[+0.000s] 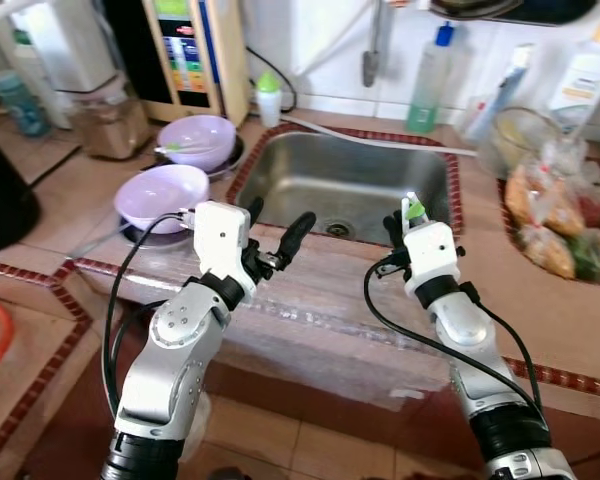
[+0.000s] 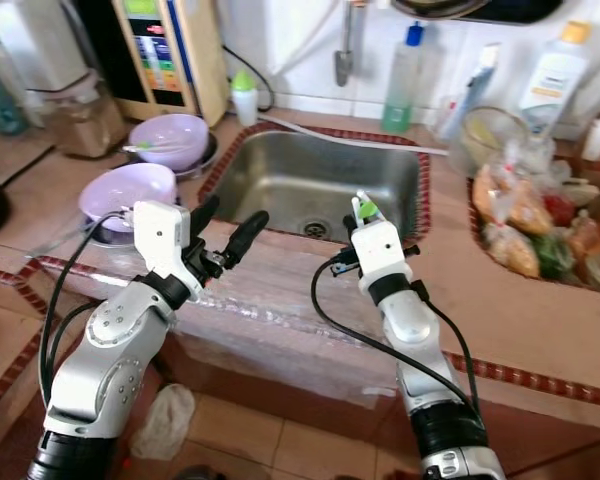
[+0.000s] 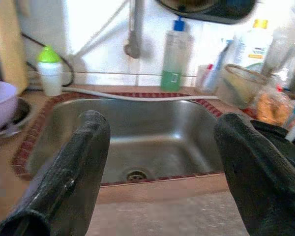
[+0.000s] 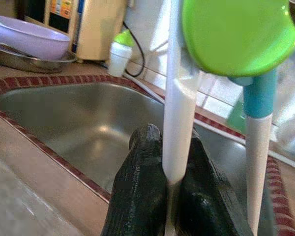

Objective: Kitchen organization

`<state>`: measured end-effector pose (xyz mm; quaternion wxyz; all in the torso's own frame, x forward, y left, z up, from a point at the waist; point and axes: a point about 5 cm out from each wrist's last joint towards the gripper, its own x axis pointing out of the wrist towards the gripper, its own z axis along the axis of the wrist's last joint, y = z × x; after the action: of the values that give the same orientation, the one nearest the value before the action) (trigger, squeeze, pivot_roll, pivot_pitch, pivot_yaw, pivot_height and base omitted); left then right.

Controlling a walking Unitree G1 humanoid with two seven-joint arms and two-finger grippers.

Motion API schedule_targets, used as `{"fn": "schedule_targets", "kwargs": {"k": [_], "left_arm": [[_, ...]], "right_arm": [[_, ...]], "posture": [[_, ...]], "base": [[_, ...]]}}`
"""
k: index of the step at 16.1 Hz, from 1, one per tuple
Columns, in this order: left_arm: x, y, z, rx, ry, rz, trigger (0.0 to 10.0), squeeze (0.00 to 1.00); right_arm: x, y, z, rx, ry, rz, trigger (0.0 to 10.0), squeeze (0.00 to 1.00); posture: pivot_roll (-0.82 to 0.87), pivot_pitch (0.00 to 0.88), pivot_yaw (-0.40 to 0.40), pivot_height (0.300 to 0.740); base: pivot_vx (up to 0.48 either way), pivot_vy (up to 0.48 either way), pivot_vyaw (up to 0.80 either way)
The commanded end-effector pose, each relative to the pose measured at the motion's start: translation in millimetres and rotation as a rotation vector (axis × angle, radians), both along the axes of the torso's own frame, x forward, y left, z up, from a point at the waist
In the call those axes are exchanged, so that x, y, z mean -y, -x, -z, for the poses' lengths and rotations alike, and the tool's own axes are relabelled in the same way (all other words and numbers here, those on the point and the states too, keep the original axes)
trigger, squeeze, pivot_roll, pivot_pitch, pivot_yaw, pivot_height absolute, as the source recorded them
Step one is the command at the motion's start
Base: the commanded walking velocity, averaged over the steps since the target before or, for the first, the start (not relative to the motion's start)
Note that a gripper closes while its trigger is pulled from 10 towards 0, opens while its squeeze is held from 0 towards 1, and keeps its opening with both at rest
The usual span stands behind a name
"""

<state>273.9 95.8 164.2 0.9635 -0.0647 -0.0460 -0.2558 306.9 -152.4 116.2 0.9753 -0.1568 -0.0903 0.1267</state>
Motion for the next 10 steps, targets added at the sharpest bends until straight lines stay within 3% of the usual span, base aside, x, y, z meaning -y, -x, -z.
{"fn": "schedule_targets", "kwargs": {"k": [1,8,10], "left_arm": [[-3.9,0.0,-5.5,0.028,0.000,-0.014,10.0,0.00],[-1.3,2.7,-4.7,0.033,0.005,0.003,10.0,0.00],[0.6,3.3,-4.0,0.025,0.007,0.008,10.0,0.00]], "right_arm": [[-5.4,-0.4,-9.0,0.036,0.000,-0.033,10.0,0.00],[-6.3,-2.5,-9.5,0.035,0.005,-0.041,10.0,0.00],[-6.2,-2.7,-9.2,0.034,0.006,-0.041,10.0,0.00]], "posture": [[0.00,0.000,0.031,0.740],[0.00,0.000,0.026,0.740],[0.00,0.000,0.027,0.740]], "base": [[0.255,0.000,0.00],[0.274,0.000,0.00],[0.000,0.000,0.00]]}}
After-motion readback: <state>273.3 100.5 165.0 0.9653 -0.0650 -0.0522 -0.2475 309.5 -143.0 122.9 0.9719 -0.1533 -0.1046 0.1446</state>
